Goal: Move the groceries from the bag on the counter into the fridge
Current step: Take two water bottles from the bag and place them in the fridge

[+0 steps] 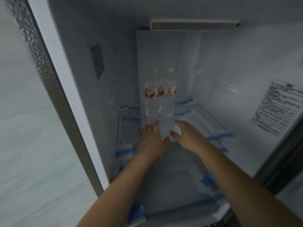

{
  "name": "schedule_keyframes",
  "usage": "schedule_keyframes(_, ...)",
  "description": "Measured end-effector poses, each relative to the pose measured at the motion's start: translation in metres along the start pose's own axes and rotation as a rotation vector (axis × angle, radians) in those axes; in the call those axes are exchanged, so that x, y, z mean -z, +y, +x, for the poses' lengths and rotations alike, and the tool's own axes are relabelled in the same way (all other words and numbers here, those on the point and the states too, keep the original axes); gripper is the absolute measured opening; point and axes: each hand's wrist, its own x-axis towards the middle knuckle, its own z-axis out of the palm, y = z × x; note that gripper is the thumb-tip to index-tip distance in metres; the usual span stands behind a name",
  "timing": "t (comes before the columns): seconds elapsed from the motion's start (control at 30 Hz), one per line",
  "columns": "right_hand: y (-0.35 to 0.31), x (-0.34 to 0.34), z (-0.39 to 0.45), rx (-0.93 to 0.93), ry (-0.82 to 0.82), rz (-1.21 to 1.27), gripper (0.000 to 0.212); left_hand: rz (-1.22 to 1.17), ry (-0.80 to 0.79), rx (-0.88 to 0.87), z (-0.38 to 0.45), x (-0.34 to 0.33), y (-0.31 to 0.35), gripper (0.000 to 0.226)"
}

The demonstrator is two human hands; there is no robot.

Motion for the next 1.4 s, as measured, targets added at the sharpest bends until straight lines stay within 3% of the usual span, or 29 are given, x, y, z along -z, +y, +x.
schedule_keyframes(0.13,0.000,-0.001,-0.038,0.047,0.085,-0.337,0.058,0.110,-0.017,-0.084,-0.023,0.004,0.006,0.073)
schedule_keyframes(0.3,0.008,0.006,-0.084,0.031,0.120,-0.485,0.056,0.214,-0.092,-0.192,-0.054,0.003,0.023,0.072)
schedule_keyframes(0.53,0.025,0.026,-0.155,-0.017,0.153,-0.562,0.051,0.384,-0.061,-0.320,-0.096,-0.010,0.042,0.067)
schedule_keyframes(0.67,0.038,0.037,-0.192,-0.019,0.161,-0.542,0.056,0.347,0.005,-0.395,-0.130,-0.021,0.067,0.064)
schedule_keyframes(0.8,0.058,0.050,-0.239,-0.019,0.197,-0.556,0.048,0.320,-0.029,-0.457,-0.171,-0.041,0.104,0.061)
schedule_keyframes(1.1,0.081,0.073,-0.341,-0.089,0.146,-0.516,0.069,0.399,-0.126,-0.609,-0.235,-0.054,0.162,0.063)
schedule_keyframes(1.2,0.081,0.081,-0.365,-0.130,0.198,-0.518,0.055,0.415,-0.123,-0.634,-0.245,-0.053,0.178,0.062)
schedule_keyframes(1.4,0.079,0.099,-0.410,-0.270,0.228,-0.609,0.050,0.390,-0.151,-0.693,-0.257,-0.054,0.198,0.061)
